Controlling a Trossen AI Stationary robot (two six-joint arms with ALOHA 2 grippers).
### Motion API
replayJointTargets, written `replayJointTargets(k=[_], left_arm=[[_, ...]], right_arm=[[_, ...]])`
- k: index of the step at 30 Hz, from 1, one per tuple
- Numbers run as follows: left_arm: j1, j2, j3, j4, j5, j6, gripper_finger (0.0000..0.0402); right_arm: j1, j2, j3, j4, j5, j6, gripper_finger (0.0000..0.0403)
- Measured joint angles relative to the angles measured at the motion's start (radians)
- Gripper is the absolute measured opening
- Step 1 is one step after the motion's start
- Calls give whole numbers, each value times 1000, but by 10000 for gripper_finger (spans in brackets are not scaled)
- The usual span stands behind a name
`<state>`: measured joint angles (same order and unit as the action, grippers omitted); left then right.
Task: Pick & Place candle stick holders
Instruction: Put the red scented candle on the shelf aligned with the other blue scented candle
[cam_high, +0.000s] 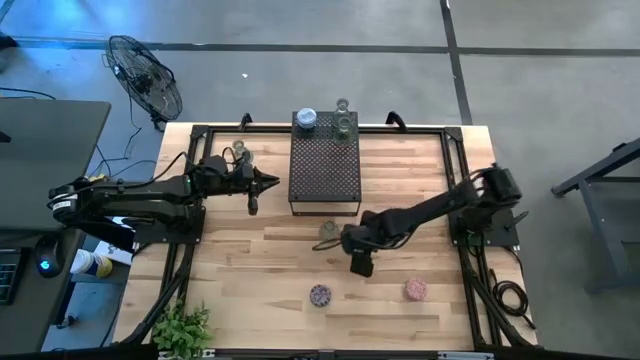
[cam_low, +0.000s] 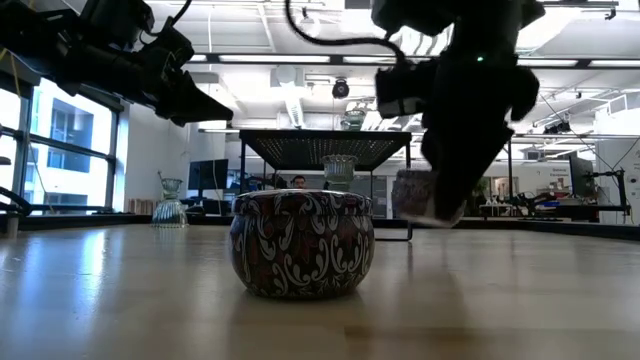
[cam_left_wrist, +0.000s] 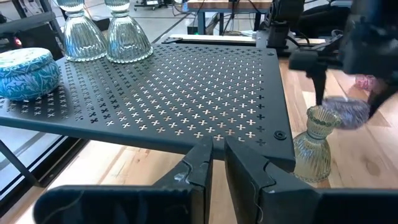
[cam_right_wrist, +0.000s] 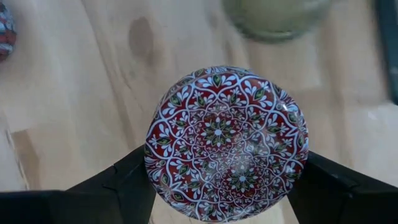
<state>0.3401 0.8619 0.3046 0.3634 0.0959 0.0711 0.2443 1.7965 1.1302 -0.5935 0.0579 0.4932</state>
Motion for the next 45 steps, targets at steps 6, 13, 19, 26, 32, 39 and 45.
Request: replayJointTargets(k=[6, 13, 19, 26, 32, 39, 45], left_arm=[[0, 0, 0, 0, 0, 3, 37], [0, 0, 0, 0, 1, 0, 37], [0, 0, 0, 0, 1, -1, 37], [0, 0, 0, 0, 1, 0, 37], [0, 0, 0, 0, 1, -1, 37], [0, 0, 0, 0, 2, -9, 37], [0, 0, 0, -1, 1, -9, 37]], right_arm=[[6, 79, 85, 6, -5, -102, 280], [4, 130, 101, 105, -51, -189, 279], [5, 142, 99, 125, -51, -204, 280], [-2, 142, 99, 141, -50, -234, 291], [-3, 142, 99, 148, -50, -239, 310], [-2, 135, 99, 142, -49, -247, 327], [-2, 64, 99, 89, -36, -275, 327]])
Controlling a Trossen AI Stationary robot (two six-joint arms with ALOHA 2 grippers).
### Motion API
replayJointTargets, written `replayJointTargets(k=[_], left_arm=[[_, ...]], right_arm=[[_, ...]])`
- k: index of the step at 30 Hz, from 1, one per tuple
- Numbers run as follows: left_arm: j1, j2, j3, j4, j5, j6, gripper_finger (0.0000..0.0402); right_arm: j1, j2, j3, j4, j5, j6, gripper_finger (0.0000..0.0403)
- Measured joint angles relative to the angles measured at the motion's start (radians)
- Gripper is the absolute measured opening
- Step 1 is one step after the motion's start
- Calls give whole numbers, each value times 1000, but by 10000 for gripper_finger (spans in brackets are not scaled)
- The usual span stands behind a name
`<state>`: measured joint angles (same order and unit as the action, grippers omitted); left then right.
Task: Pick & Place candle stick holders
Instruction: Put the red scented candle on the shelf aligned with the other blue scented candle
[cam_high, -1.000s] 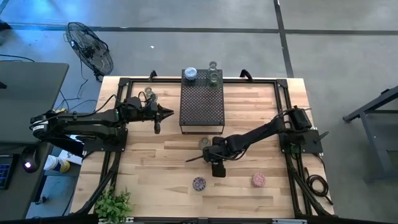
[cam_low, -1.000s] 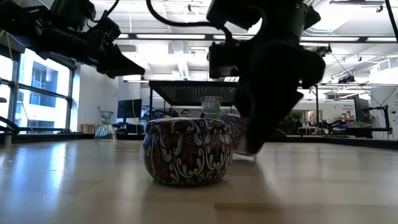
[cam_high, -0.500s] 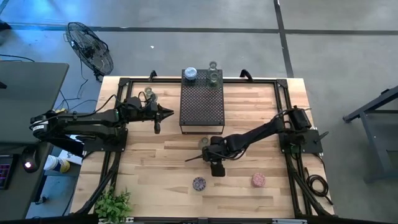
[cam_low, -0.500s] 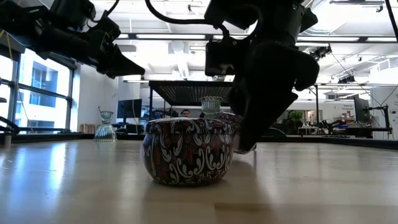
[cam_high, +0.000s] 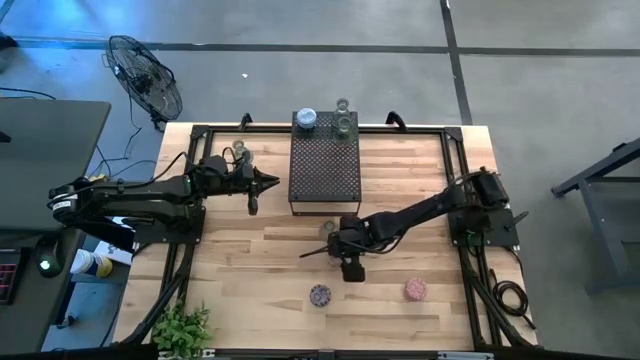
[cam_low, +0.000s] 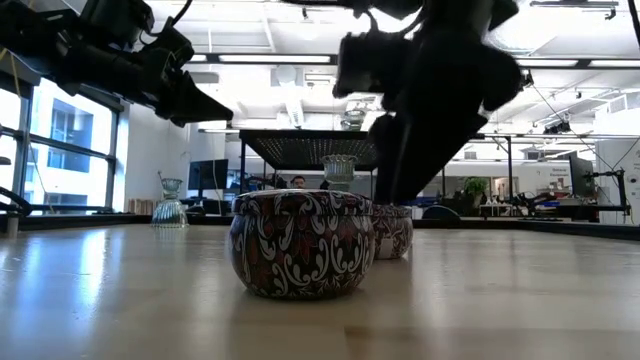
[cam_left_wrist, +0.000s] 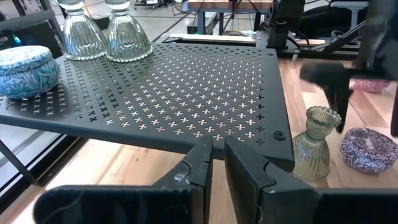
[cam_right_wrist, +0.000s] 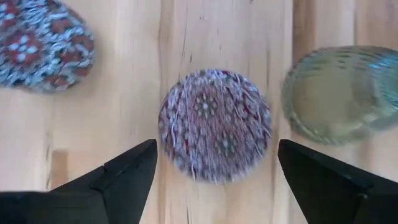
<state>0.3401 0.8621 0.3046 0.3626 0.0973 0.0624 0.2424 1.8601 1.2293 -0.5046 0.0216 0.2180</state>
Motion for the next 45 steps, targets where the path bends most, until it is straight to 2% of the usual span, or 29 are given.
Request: replayJointTargets(k=[6, 10, 13, 16, 20, 21, 22, 25, 27, 29, 34, 37, 40, 45], left_arm=[[0, 0, 0, 0, 0, -13, 37], [0, 0, 0, 0, -2, -13, 37], [0, 0, 0, -9, -2, -14, 37], [-16, 0, 0, -23, -10, -15, 36], [-131, 0, 7, -31, -56, -21, 19], [-173, 0, 16, -38, -73, -27, 11], [-222, 3, 26, -46, -95, -35, 5], [-381, 46, 59, -74, -212, -55, 4], [-474, 101, 89, -81, -320, -75, 3], [-539, 176, 132, -73, -375, -111, 1], [-602, 409, 261, -79, -372, -213, 7], [-623, 529, 348, -89, -357, -218, 26], [-631, 624, 435, -143, -320, -247, 64], [-631, 743, 544, -203, -309, -267, 154]], right_arm=[[0, -90, 0, -163, 3, 20, 318], [21, -141, -33, -190, 101, -1, 282], [22, -187, -150, -40, 87, -9, 223], [9, -246, -310, 181, 65, -9, 143], [-11, -351, -486, 398, 114, 18, 31], [-14, -383, -518, 445, 132, 17, 16], [-17, -414, -547, 486, 151, 13, 10], [-20, -504, -605, 536, 206, 5, 31], [-20, -558, -630, 557, 241, -11, 38], [-19, -598, -646, 566, 269, -22, 36], [-19, -643, -663, 585, 305, -52, 6], [-19, -644, -663, 585, 309, -62, 6], [-19, -644, -663, 585, 309, -62, 10], [-20, -644, -663, 585, 311, -70, 2]])
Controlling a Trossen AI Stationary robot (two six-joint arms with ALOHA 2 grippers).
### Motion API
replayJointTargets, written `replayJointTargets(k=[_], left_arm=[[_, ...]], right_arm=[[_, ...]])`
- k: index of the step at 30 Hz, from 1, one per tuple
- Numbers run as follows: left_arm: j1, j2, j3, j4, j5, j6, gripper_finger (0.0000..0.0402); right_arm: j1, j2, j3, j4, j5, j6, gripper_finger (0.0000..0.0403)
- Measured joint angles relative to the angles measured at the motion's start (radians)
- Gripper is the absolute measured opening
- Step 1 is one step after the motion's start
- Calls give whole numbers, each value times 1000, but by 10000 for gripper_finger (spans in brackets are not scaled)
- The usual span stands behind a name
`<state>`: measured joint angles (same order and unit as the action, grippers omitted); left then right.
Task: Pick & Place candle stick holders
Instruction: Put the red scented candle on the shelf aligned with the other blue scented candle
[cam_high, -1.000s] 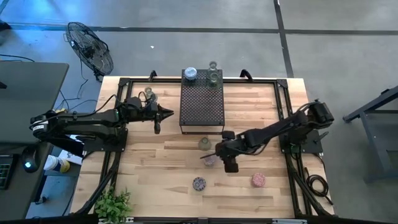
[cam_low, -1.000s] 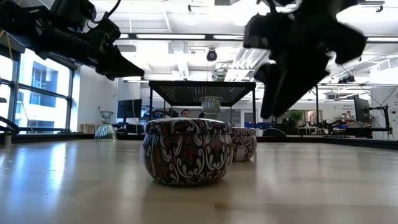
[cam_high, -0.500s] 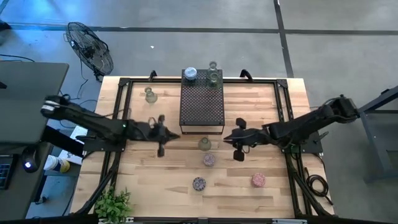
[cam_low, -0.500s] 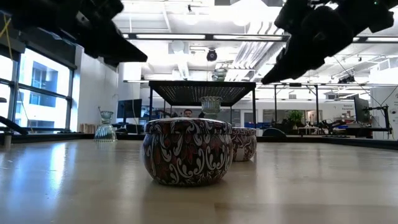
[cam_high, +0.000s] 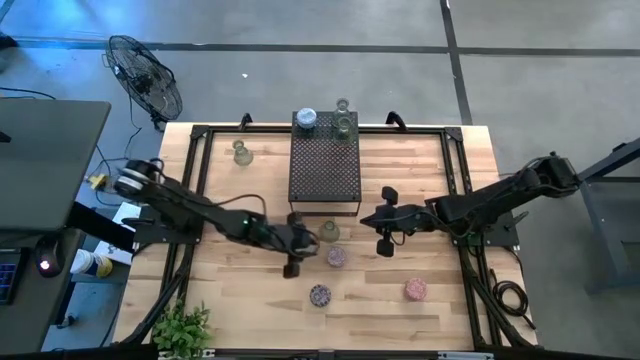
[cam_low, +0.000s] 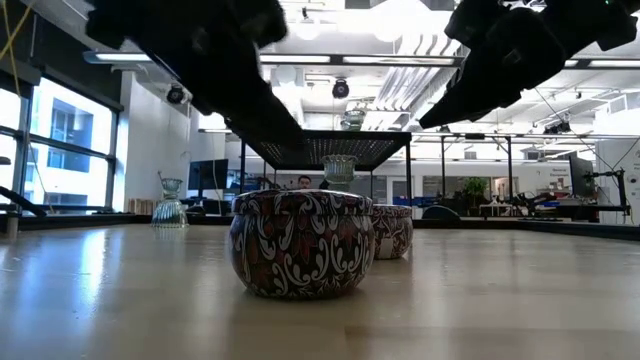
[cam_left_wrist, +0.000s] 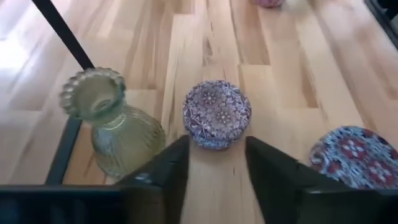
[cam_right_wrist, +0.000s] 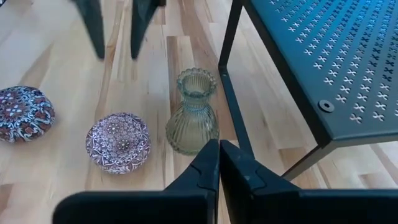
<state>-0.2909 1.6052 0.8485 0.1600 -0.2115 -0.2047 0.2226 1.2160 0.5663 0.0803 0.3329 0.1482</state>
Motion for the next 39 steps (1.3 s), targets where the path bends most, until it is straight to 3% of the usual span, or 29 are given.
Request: replayJointTargets(k=[7, 12, 23, 28, 39], left_arm=[[0, 87, 57, 6, 28, -10, 268], [0, 96, 57, 30, 29, -19, 311], [-40, 162, 62, 156, -69, -82, 321], [-58, 230, 116, 157, -159, -107, 321], [-56, 324, 227, 152, -218, -143, 321]], right_arm=[[0, 0, 0, 9, 31, 5, 2], [0, 0, 0, 20, 32, 5, 3], [0, 0, 0, 57, 32, -63, 1], [0, 0, 0, 59, 23, -63, 1], [0, 0, 0, 56, -39, -82, 2]])
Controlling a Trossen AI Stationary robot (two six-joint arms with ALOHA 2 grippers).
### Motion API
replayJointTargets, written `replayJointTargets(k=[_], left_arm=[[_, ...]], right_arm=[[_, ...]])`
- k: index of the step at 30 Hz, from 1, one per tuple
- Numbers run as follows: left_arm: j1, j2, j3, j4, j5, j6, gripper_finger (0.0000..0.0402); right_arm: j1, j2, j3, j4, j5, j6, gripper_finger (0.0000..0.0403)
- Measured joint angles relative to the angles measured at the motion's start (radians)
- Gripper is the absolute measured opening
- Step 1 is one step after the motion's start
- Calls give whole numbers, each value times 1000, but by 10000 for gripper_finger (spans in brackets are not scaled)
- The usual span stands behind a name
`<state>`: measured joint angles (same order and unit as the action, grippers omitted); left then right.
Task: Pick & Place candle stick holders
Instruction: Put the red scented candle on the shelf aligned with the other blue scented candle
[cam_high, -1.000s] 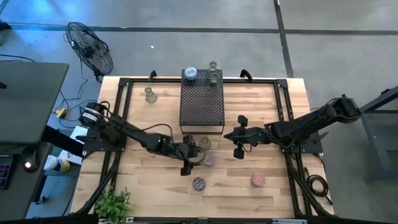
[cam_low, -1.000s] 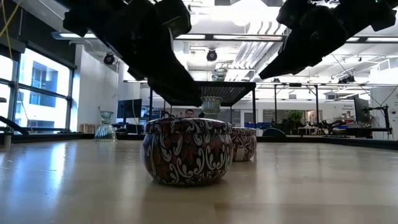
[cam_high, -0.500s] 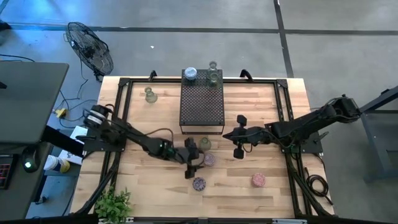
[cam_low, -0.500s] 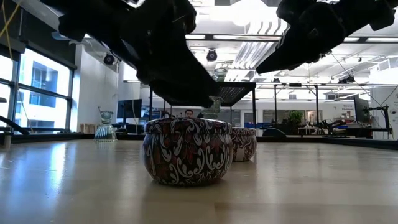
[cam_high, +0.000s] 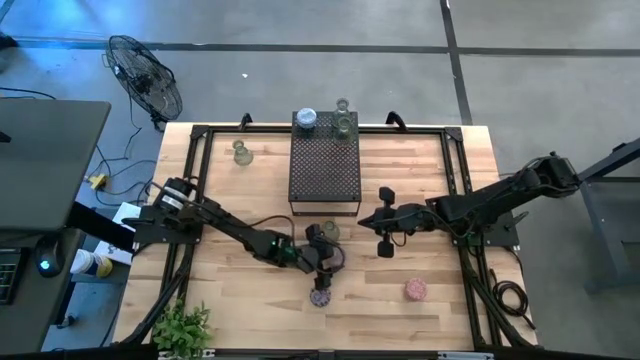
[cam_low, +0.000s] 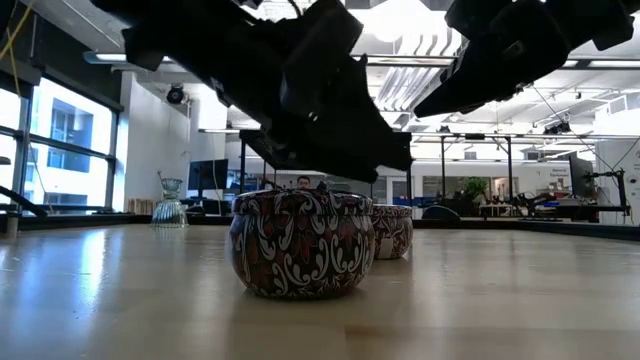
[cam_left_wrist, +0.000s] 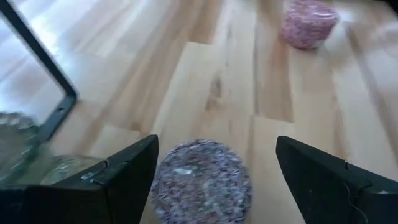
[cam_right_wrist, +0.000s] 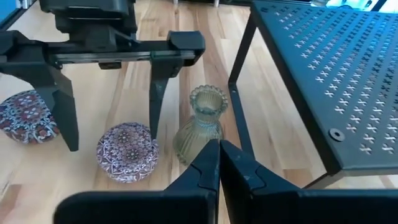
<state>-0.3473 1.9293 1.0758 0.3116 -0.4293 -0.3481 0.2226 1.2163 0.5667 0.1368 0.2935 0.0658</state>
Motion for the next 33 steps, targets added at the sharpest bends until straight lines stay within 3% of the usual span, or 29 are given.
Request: replayJointTargets(k=[9, 18, 27, 33], left_arm=[[-10, 0, 57, -129, 45, -4, 322], [-7, -2, 59, -136, 50, -32, 323], [-5, -2, 59, -180, -5, -137, 395], [-6, 7, 59, -189, -9, -123, 393]], right_arm=[[0, 0, 0, 3, -16, 1, 1], [0, 0, 0, 3, -16, 4, 1], [0, 0, 0, 3, -16, 14, 2], [0, 0, 0, 4, -16, 15, 2]])
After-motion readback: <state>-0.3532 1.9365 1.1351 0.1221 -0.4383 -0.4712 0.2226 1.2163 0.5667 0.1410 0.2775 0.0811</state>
